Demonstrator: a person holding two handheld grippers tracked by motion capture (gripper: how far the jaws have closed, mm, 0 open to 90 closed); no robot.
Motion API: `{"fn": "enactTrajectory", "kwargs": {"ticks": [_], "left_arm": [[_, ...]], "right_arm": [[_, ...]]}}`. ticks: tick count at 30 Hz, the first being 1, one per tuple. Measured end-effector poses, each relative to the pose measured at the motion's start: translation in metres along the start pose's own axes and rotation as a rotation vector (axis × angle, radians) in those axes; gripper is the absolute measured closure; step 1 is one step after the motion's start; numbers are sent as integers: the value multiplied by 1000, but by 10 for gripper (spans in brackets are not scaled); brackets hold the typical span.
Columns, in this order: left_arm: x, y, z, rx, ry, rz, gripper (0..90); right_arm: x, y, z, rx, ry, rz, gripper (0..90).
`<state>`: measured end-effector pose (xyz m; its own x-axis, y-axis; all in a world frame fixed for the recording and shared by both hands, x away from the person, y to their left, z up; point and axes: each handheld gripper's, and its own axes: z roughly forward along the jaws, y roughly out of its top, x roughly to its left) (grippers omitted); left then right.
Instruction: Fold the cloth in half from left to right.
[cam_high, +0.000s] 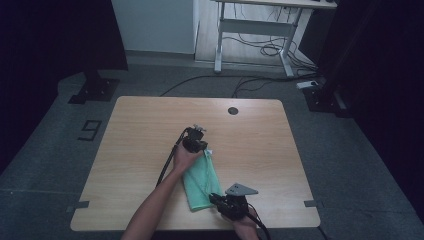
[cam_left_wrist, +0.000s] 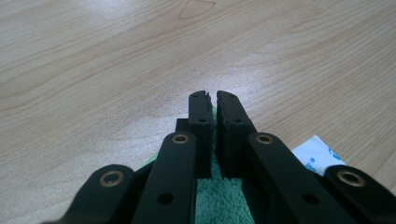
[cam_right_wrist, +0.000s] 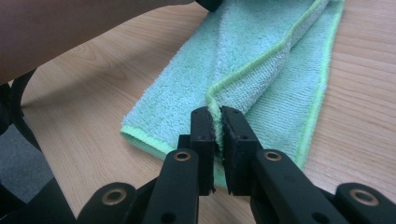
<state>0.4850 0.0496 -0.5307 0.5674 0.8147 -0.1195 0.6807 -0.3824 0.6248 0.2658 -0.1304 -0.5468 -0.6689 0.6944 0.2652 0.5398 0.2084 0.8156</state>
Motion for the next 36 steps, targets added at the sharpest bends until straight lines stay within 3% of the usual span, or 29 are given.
{"fn": "enactTrajectory", "kwargs": {"ticks": [10,20,30,36], "left_arm": [[1,0,-1,4,3,8,839],[-1,0,-1,-1,0,9,813],[1,2,-15,-31,-14,23,754],[1,1,-31,-69,-25,32,721]], "right_arm": [[-5,-4,-7,4,-36,4,799],[-19,-14,-16,30,-85,56,728],[-23,-14,-17,38,-125,57,640],[-23,-11,-16,27,-93,78,662]]}}
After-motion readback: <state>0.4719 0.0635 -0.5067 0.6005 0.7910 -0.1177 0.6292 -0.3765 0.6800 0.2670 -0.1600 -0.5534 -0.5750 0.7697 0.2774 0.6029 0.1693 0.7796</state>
